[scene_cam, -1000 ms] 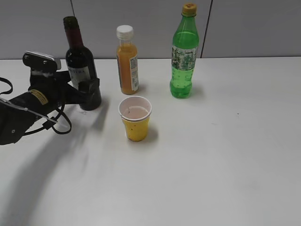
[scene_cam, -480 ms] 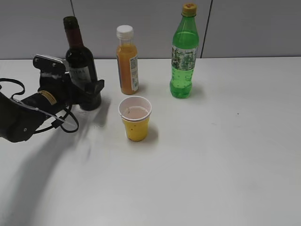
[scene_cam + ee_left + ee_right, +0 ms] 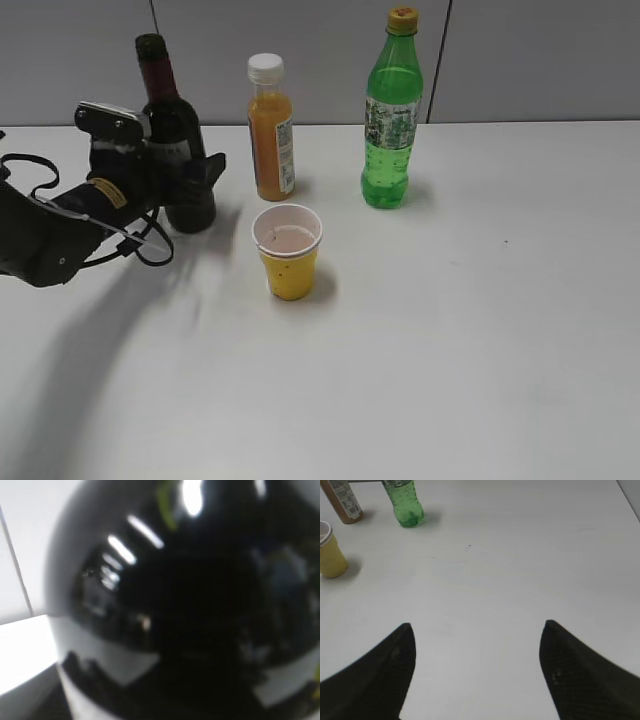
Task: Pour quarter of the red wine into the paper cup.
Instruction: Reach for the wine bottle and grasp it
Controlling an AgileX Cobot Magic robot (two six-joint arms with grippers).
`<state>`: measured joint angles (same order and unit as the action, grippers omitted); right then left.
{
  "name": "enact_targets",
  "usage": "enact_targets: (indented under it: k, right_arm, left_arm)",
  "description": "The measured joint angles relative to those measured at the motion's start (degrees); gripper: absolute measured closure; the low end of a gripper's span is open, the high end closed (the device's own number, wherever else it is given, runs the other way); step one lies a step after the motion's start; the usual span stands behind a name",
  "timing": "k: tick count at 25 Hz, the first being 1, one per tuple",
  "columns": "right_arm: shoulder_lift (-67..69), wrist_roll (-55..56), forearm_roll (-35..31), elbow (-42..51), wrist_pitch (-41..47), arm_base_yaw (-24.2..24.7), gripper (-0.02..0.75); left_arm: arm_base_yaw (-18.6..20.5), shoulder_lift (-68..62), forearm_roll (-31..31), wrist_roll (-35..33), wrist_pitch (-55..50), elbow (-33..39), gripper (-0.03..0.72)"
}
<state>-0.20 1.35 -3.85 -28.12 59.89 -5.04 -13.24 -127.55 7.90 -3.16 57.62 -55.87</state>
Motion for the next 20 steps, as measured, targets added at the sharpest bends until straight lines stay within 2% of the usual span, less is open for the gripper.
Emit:
enact_targets:
  k: [5,10,20]
  right_arm:
    - [0.0,0.0,0.0,0.0,0.0,0.0,0.152]
    - [0.0,0.1,0.0,0.0,0.0,0.0,0.152]
    - [0.0,0.0,0.0,0.0,0.0,0.0,0.152]
  left_arm:
    - [0.0,-1.1,0.2,0.3,-0.6,-0.7,0.065]
    - [0.0,-1.4,0.4,0.5,-0.8,-0.7,0.159]
    - [0.0,-0.4,0.0,0.7,0.6,1.4,0.16]
